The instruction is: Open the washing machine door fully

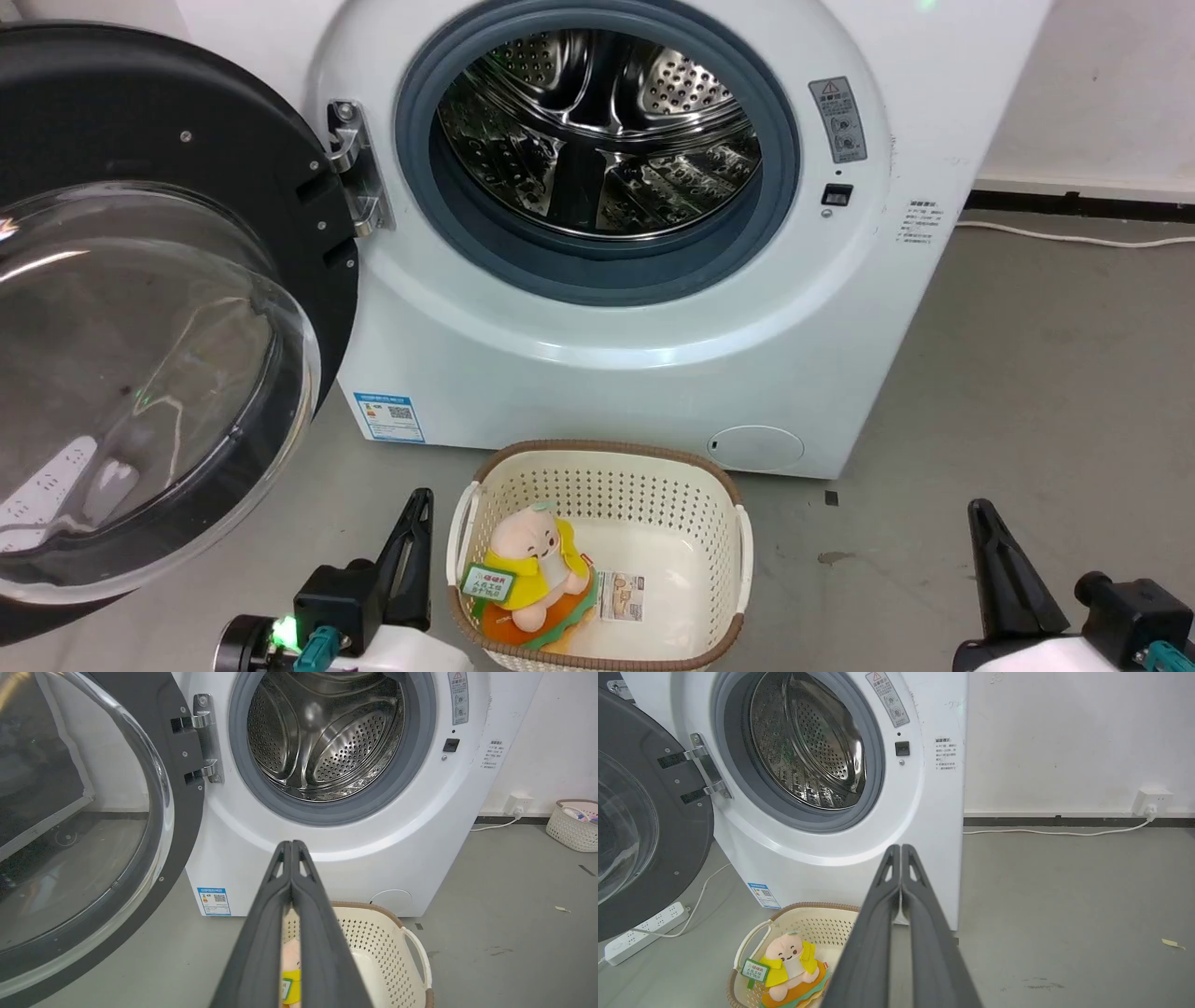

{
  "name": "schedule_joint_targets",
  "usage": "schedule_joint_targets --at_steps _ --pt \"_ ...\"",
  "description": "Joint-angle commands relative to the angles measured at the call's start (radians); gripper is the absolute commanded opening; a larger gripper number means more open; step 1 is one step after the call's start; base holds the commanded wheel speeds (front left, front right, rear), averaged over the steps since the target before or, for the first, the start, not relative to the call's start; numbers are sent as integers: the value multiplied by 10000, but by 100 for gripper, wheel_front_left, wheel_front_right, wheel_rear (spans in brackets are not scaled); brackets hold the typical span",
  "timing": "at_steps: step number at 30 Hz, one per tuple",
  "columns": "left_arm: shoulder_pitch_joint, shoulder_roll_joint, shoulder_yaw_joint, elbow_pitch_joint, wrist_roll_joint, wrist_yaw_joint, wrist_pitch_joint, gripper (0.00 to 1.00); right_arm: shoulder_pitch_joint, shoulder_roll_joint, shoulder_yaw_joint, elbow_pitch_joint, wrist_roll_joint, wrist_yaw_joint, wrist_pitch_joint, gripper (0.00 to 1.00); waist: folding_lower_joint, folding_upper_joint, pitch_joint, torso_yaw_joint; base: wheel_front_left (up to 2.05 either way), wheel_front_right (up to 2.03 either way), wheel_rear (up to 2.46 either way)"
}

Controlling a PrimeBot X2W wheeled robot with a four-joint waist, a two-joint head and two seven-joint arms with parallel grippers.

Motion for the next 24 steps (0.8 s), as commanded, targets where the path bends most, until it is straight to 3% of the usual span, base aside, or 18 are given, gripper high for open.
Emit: schedule_joint_targets --at_steps 1,24 --pt "-7 12 35 -68 108 -32 55 0 -134 15 30 -83 -105 2 52 0 0 0 -2 -12 0 0 0" --pt "-13 -1 329 -378 299 -61 546 0 -285 27 145 -260 -510 4 545 0 0 0 -34 -203 0 0 0"
